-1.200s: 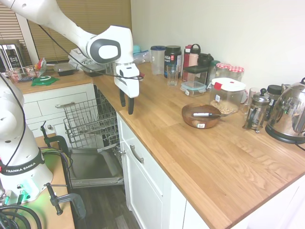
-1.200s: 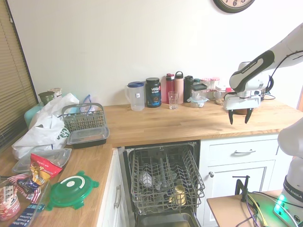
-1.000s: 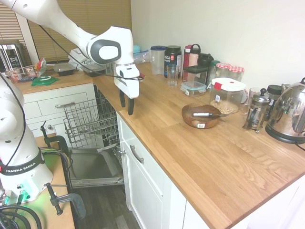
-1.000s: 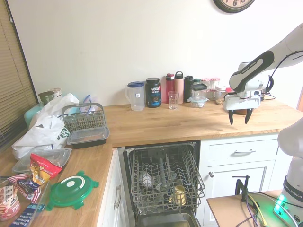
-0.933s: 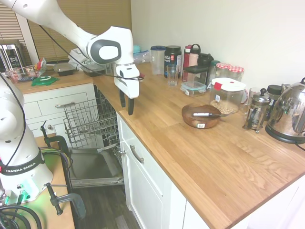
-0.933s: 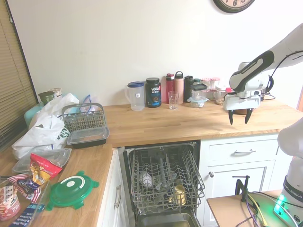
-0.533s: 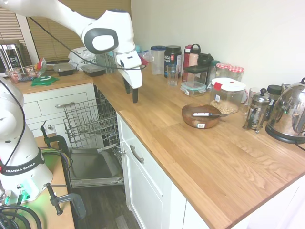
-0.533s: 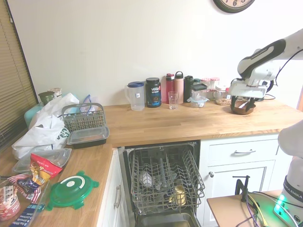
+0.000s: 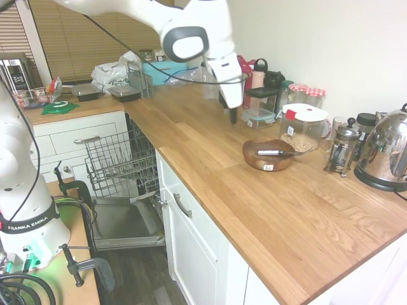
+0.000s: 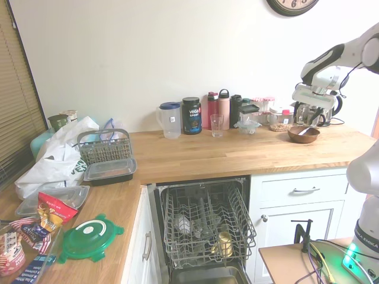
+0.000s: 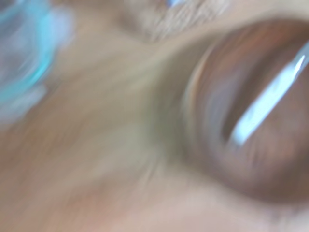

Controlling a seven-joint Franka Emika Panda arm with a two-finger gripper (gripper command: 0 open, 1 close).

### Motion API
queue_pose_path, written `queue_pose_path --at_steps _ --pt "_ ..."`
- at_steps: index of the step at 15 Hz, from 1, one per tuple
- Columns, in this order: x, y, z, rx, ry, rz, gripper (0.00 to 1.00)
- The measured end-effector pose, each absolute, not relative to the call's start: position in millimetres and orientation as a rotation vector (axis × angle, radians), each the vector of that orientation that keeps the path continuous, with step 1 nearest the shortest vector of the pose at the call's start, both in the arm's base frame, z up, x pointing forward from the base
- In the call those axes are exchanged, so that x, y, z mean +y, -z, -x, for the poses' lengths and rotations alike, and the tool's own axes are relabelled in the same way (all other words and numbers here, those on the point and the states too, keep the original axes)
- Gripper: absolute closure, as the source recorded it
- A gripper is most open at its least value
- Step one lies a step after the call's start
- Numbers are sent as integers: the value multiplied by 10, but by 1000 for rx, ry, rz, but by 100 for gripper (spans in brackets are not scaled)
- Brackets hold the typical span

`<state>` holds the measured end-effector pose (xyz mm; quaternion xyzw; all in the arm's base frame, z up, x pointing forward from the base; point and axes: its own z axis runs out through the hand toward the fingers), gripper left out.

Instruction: Put the fork in the dishwasher

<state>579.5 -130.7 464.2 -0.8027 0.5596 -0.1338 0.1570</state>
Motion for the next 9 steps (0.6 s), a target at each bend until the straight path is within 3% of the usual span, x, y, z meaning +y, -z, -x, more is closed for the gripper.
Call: queue_pose_path --at_steps 7,8,9 --pt "-1926 -4006 -6421 1819 371 2216 0" --pt "-1964 -3916 -6499 1831 373 2229 100" --pt "-1976 -3835 -6568 1837 376 2245 100"
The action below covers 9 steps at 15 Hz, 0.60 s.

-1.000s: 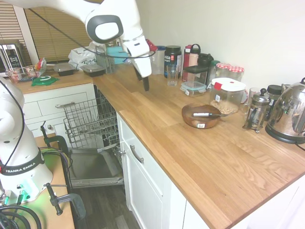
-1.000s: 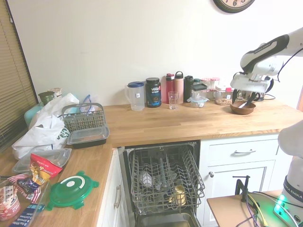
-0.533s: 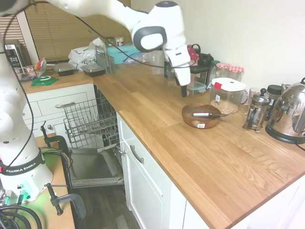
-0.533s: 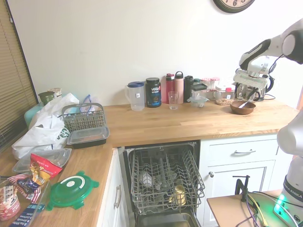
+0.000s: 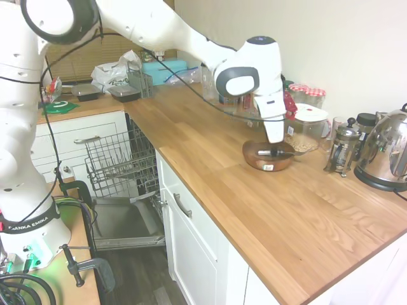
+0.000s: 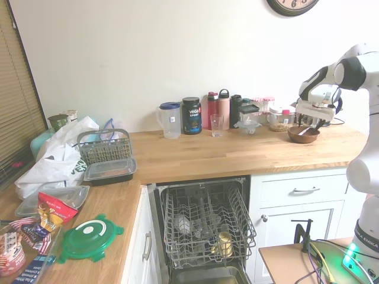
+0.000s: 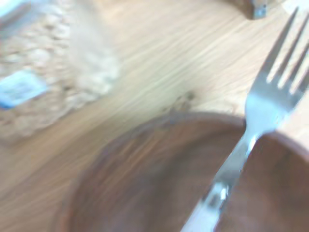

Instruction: Put the fork in the dishwasher

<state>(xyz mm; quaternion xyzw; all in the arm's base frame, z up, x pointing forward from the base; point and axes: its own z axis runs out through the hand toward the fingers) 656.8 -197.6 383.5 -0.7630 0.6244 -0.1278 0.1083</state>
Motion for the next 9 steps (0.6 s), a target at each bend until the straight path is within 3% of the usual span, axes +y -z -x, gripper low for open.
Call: queue_pose_path --at_steps 9 --pt "-1889 -3763 -6770 1872 362 2284 100"
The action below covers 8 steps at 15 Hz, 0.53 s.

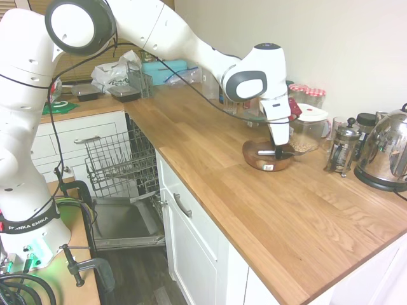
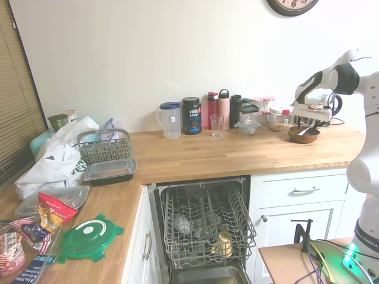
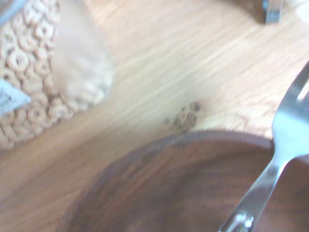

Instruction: Put the fork in the dishwasher

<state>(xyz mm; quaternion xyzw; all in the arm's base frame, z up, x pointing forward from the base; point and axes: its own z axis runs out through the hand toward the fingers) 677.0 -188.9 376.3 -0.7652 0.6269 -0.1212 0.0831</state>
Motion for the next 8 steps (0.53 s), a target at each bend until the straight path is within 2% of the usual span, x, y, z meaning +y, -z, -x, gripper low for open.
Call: queue_pose_path --at_steps 8 --pt "-1866 -3556 -6785 1882 313 2307 100"
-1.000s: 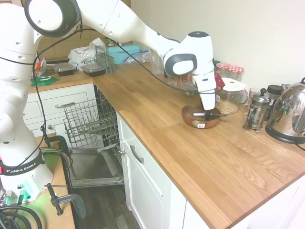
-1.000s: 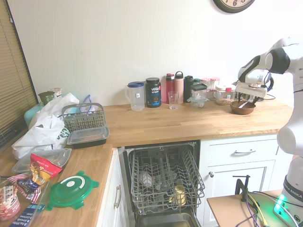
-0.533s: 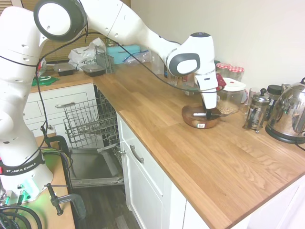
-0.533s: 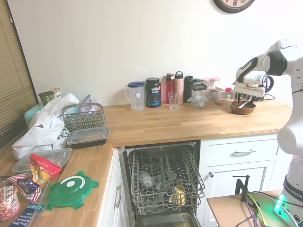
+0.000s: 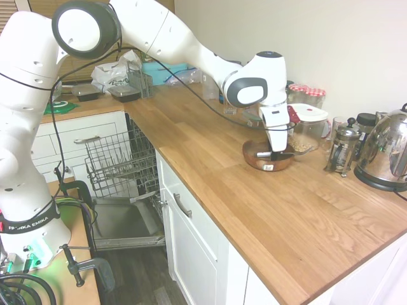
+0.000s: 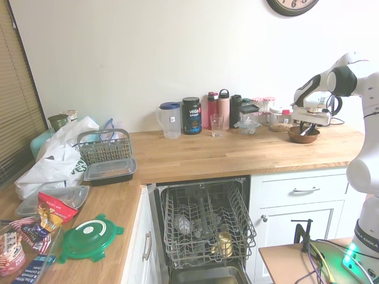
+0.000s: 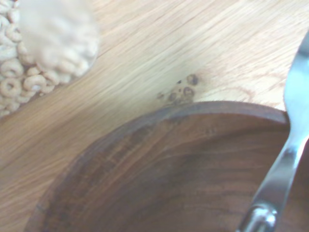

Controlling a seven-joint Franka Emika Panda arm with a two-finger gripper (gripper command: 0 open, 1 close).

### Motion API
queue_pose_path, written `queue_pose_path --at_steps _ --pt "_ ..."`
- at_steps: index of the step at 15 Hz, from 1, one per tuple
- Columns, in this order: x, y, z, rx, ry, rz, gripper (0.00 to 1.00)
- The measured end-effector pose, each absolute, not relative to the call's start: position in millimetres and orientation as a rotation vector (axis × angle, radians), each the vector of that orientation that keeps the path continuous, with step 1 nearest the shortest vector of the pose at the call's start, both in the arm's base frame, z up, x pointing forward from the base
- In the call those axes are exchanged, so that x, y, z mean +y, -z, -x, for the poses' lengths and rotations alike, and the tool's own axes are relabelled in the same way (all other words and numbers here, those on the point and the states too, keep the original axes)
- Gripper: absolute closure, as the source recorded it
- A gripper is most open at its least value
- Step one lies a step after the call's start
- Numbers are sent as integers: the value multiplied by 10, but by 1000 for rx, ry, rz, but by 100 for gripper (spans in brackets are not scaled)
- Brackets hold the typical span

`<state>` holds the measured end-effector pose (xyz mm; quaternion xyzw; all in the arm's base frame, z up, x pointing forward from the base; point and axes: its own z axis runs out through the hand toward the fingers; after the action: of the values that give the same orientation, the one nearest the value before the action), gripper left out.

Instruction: Put the fork in the dishwasher

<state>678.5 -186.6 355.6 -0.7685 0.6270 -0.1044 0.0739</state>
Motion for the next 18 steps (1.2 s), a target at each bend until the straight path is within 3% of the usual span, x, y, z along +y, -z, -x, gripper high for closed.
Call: queue_pose_path --at_steps 11,18 --pt "-1815 -3753 -6759 1840 366 2309 100" --pt "-1581 -4758 -5797 1655 521 2299 100"
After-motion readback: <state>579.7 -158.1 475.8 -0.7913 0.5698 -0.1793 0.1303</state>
